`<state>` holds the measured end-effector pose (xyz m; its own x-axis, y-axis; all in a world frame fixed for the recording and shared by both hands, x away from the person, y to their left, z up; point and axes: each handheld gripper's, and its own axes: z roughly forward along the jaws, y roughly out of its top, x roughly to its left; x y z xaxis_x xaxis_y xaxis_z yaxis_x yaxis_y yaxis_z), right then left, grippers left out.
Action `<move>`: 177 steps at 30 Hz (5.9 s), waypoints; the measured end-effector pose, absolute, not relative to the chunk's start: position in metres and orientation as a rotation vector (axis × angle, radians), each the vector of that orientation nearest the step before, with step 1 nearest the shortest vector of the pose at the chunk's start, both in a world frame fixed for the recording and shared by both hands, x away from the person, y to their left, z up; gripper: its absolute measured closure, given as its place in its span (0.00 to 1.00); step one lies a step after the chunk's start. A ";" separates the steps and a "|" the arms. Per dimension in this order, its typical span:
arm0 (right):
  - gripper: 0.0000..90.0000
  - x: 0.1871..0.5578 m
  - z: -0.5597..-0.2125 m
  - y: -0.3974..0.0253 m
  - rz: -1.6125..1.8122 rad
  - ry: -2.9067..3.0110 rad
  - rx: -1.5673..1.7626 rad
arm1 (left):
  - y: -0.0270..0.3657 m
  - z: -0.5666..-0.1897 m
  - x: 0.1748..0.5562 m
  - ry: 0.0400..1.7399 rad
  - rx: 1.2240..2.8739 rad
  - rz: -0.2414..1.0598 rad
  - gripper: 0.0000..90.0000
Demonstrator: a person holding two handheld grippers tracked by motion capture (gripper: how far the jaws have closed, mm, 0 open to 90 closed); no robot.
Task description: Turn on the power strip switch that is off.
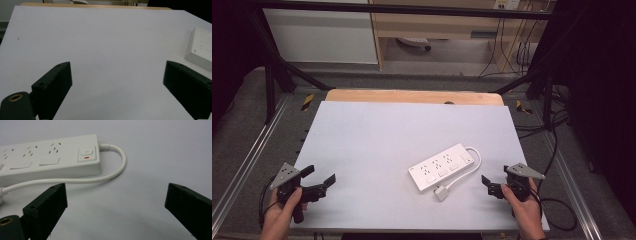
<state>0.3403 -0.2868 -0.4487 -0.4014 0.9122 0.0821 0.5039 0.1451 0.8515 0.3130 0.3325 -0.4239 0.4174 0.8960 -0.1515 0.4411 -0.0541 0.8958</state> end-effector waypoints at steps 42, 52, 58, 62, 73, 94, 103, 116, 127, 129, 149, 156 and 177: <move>0.03 0.337 -0.408 -0.291 1.358 1.860 1.316 | 0.332 -0.429 0.319 1.177 1.708 0.513 0.06; 0.03 0.340 -0.394 -0.279 1.398 1.881 1.265 | 0.331 -0.430 0.318 1.168 1.720 0.509 0.06; 0.03 0.344 -0.390 -0.274 1.406 1.857 1.258 | 0.331 -0.430 0.318 1.159 1.726 0.511 0.06; 0.03 0.347 -0.388 -0.269 1.409 1.849 1.257 | 0.331 -0.430 0.318 1.152 1.730 0.517 0.07; 0.03 0.355 -0.381 -0.254 1.420 1.869 1.237 | 0.330 -0.430 0.318 1.146 1.734 0.509 0.07; 0.07 0.362 -0.374 -0.233 1.437 1.918 1.202 | 0.330 -0.431 0.318 1.144 1.743 0.509 0.07; 0.18 0.363 -0.374 -0.221 1.443 1.941 1.172 | 0.330 -0.431 0.318 1.143 1.744 0.511 0.07; 0.43 0.365 -0.379 -0.198 1.434 2.009 1.107 | 0.329 -0.431 0.317 1.139 1.746 0.509 0.07; 0.60 0.365 -0.388 -0.180 1.419 2.064 1.072 | 0.329 -0.431 0.317 1.137 1.749 0.511 0.07; 0.62 0.365 -0.390 -0.177 1.416 2.077 1.065 | 0.329 -0.431 0.317 1.138 1.749 0.510 0.07; 0.77 0.364 -0.407 -0.158 1.418 2.163 1.024 | 0.328 -0.431 0.317 1.136 1.754 0.509 0.07; 0.80 0.364 -0.410 -0.152 1.416 2.183 1.012 | 0.328 -0.431 0.317 1.135 1.759 0.509 0.07; 0.90 0.362 -0.425 -0.139 1.416 2.230 0.996 | 0.328 -0.431 0.317 1.131 1.761 0.508 0.07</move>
